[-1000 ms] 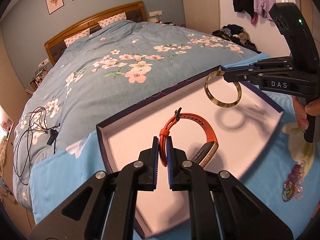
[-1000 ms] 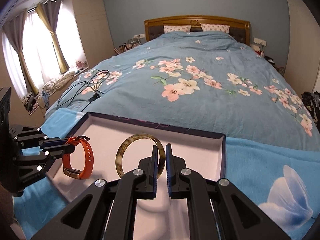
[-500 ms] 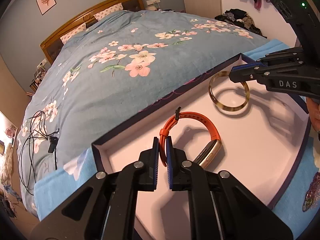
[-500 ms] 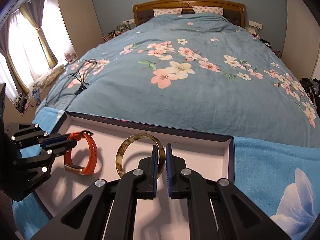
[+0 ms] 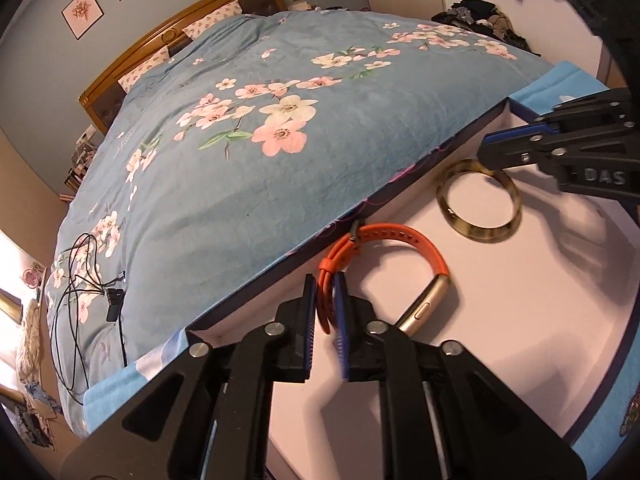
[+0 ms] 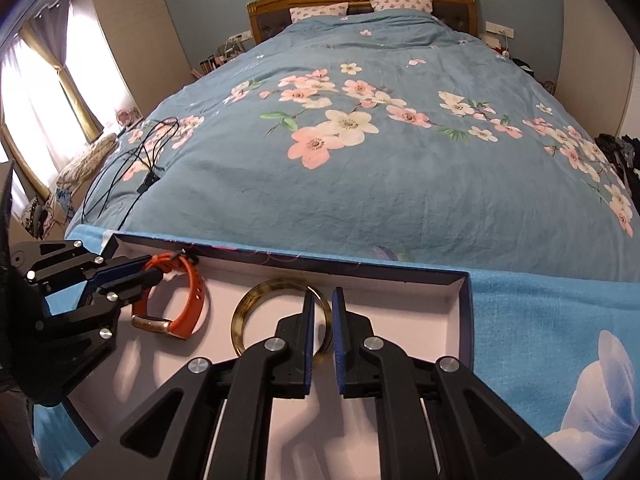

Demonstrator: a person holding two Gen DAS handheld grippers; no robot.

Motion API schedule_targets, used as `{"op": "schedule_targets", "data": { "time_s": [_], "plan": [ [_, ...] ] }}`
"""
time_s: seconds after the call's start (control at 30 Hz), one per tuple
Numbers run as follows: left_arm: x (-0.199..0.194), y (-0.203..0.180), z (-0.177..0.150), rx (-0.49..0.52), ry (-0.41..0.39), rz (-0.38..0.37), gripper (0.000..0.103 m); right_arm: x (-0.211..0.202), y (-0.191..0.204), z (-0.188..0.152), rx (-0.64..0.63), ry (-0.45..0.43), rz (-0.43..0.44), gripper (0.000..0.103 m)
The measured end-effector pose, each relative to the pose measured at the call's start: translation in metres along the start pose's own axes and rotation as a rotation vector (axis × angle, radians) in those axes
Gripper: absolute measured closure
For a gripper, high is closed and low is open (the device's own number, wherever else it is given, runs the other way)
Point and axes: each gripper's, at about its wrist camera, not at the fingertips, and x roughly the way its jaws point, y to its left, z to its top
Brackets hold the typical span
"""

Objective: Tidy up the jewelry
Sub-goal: 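Place the watch band in the tray with left tool while right tool drops bangle, then grasp the pink ring with left tool while right tool grasps crystal bracelet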

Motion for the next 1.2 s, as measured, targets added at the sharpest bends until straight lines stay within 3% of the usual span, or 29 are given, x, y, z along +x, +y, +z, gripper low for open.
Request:
{"op": "schedule_targets", "data": {
  "time_s": [0.17, 0.47, 0.7, 0.87, 1.03, 1.13, 1.2],
  "plan": [
    [0.0, 0.008, 0.0, -0.058, -0.006, -0.007, 0.087, -0.026, 0.0, -0.004, 0.003, -0.075, 0.039, 0.079],
    [-0.08, 0.027, -0.029, -0.245, -0.206, 0.012, 0.069, -0.114, 0.011, -0.058, -0.15, -0.187, 0.15, 0.062],
    [-0.15, 0.006, -0.085, -0.298, -0.311, -0.035, 0.062, -0.148, 0.021, -0.129, -0.261, -0.157, 0.185, 0.062],
    [-0.179, -0.019, -0.13, -0.321, -0.33, -0.074, 0.059, -0.154, 0.017, -0.174, -0.268, -0.095, 0.207, 0.063],
    [-0.19, -0.043, -0.164, -0.326, -0.333, -0.089, 0.058, -0.152, 0.013, -0.198, -0.24, -0.063, 0.223, 0.066],
    [-0.194, -0.054, -0.179, -0.326, -0.335, -0.092, 0.055, -0.149, 0.012, -0.205, -0.227, -0.049, 0.247, 0.074],
    [-0.197, -0.059, -0.189, -0.345, -0.332, -0.116, 0.055, -0.146, 0.013, -0.208, -0.227, -0.037, 0.257, 0.088]
  ]
}}
